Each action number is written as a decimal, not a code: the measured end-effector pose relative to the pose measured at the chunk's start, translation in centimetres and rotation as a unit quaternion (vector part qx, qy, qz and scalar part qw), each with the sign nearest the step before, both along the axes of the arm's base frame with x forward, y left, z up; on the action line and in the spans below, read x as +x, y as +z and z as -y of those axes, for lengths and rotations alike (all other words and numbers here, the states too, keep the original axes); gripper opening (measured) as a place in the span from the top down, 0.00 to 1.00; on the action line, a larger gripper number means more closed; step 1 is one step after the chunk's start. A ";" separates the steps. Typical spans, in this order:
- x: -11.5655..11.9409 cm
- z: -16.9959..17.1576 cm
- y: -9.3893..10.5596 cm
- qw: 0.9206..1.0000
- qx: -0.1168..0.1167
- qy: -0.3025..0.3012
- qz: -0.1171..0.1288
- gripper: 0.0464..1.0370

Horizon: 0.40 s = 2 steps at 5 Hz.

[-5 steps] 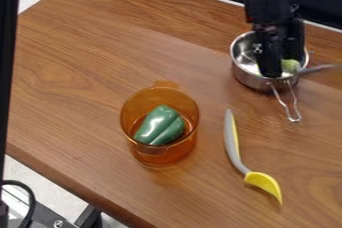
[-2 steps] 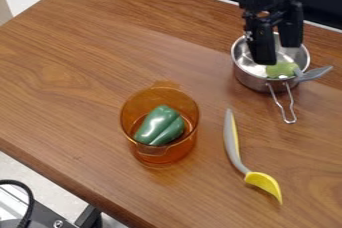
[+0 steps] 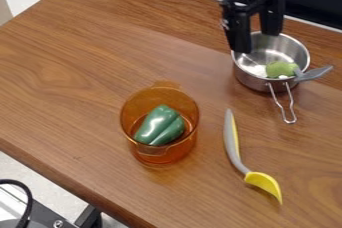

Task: Take the spatula from the caramel bowl and place it in the silver bowl.

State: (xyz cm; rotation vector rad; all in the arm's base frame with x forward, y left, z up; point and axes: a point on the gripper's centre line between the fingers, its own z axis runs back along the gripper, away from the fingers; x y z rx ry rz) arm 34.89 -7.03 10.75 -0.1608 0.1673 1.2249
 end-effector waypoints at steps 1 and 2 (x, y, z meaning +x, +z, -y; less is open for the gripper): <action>-1.3 -1.4 0.4 0.998 0.010 -0.063 0.026 0.04; -3.7 -2.7 -0.2 0.993 0.017 -0.113 0.035 0.04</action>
